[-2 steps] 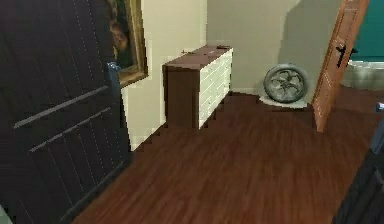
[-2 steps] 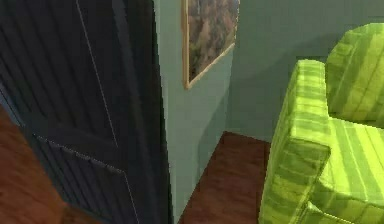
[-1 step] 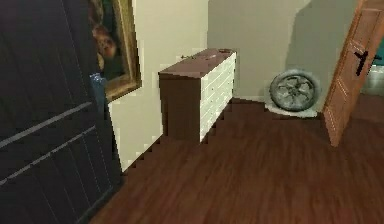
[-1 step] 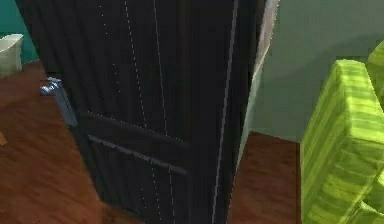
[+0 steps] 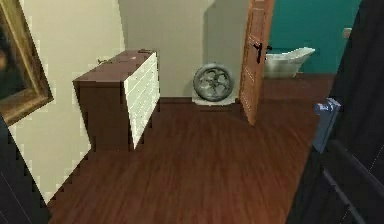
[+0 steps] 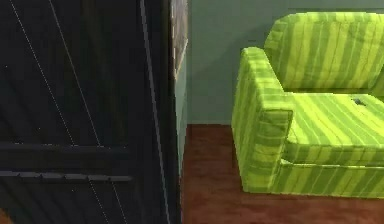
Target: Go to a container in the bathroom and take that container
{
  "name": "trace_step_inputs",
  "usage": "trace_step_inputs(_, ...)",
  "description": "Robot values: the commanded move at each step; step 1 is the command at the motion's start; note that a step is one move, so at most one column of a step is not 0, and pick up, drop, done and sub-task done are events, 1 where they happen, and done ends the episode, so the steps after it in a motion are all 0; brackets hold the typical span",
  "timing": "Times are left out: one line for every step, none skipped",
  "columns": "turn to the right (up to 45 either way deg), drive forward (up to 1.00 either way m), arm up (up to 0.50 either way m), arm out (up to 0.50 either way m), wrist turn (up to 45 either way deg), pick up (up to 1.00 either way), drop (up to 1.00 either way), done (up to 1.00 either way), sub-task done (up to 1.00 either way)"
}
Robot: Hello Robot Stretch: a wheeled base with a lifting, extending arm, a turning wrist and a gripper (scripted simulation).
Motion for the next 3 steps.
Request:
trace_step_inputs(0.0,1.0,0.0,0.0,0.0,0.0,0.0,0.0,0.0)
trace_step_inputs(0.0,0.3,0.0,0.0,0.0,0.0,0.0,0.0,0.0)
trace_step_inputs(45.0,0.0,0.0,0.0,0.0,0.0,0.0,0.0,0.0)
